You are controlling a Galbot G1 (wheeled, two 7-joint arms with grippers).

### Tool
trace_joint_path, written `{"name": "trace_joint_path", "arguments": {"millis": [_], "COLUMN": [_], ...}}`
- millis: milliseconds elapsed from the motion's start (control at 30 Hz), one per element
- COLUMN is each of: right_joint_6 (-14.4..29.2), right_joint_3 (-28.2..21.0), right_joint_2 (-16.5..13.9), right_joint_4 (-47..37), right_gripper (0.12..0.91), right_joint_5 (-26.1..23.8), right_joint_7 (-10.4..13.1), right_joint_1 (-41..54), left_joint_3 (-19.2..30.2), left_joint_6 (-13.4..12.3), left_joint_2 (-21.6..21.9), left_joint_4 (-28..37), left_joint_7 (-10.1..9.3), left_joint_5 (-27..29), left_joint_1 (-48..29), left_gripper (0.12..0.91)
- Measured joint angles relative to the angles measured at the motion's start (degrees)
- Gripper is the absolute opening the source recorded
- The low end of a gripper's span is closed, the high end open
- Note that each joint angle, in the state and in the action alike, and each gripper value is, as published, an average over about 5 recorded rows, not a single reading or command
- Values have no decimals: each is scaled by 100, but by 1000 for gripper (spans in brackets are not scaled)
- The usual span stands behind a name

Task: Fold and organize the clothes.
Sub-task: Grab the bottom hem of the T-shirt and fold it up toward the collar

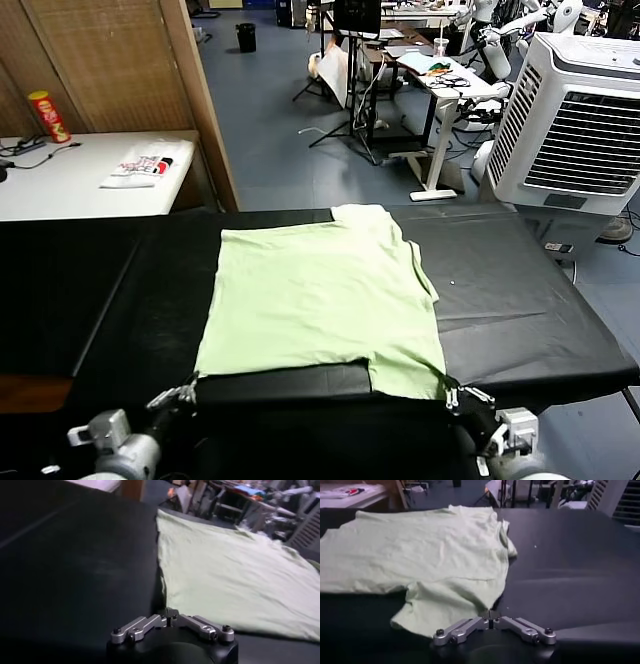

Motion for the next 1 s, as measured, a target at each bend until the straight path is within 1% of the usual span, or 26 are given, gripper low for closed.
{"name": "trace_joint_path", "arguments": {"millis": [100,167,300,367,467,633,833,1000], "right_joint_6": [257,458,836,981,1105,1173,1222,1246], "right_joint_3": [-24,-71,-221,-326,-519,-920,-1381,-1678], "right_joint_2": [-77,-141,-281,-364,-494,-651,-676,-651], "right_joint_4": [-146,-340,-880,-1181,-1603,-2274,-3008,-3468], "right_gripper": [123,123,123,123,123,123,123,123], "right_joint_5": [143,187,209,223,249,222,153,148], "right_joint_7": [-68,-114,-143,-144,-139,-116,-36,3], "right_joint_1": [170,351,855,1178,1694,2518,3265,3772], "left_joint_3": [-162,-208,-162,-91,32,172,316,385], "left_joint_6": [-187,-348,-691,-799,-857,-879,-978,-1006], "left_joint_2": [17,-22,-172,-249,-353,-453,-461,-452], "left_joint_4": [-117,-135,-14,99,288,608,1053,1390], "left_joint_7": [4,61,336,463,544,531,497,502], "left_joint_5": [-57,9,352,543,747,988,1357,1526], "left_joint_1": [178,194,-49,-268,-627,-1204,-1735,-1998], "left_gripper": [125,125,125,125,125,125,125,125]}}
